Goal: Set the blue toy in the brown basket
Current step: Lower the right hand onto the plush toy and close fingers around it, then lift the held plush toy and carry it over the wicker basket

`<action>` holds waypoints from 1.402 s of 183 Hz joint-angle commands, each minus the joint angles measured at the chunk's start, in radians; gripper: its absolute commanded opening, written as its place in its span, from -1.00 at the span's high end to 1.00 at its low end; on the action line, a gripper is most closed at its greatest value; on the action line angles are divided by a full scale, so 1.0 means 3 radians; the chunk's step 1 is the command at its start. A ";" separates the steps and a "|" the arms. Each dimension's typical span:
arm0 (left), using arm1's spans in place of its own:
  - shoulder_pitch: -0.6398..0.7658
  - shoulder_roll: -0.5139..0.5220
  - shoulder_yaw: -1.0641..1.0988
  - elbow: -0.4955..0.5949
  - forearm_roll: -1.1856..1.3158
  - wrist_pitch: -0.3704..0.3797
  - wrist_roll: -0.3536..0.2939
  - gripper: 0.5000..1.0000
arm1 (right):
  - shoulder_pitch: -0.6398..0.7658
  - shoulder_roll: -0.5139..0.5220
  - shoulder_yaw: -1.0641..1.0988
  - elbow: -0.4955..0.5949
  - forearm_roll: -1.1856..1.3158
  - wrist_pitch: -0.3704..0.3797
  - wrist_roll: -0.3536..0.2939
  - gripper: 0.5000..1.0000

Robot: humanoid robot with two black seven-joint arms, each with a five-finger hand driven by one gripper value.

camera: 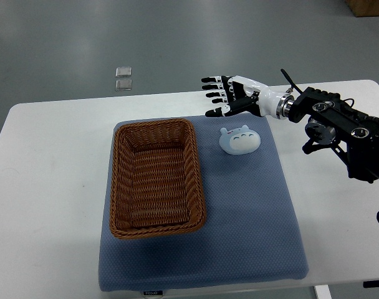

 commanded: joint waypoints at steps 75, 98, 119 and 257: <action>0.0000 0.0000 0.0001 0.0000 0.0001 0.0000 0.0000 -1.00 | 0.0060 -0.0460 -0.0540 0.0456 -0.1656 -0.0085 0.0124 -0.66; 0.0000 0.0000 0.0001 0.0000 0.0001 0.0000 0.0000 -1.00 | 0.0049 -0.0460 -0.0678 0.0456 -0.1789 -0.0305 0.0180 -0.66; 0.0000 0.0000 0.0001 0.0000 0.0001 0.0000 0.0000 -1.00 | 0.0044 -0.0445 -0.0806 0.0456 -0.1804 -0.0443 0.0216 -0.66; 0.0000 0.0000 0.0001 0.0000 -0.0005 0.0000 0.0000 -1.00 | 0.0039 -0.0404 -0.1226 0.0354 -0.1810 -0.1077 0.0242 0.55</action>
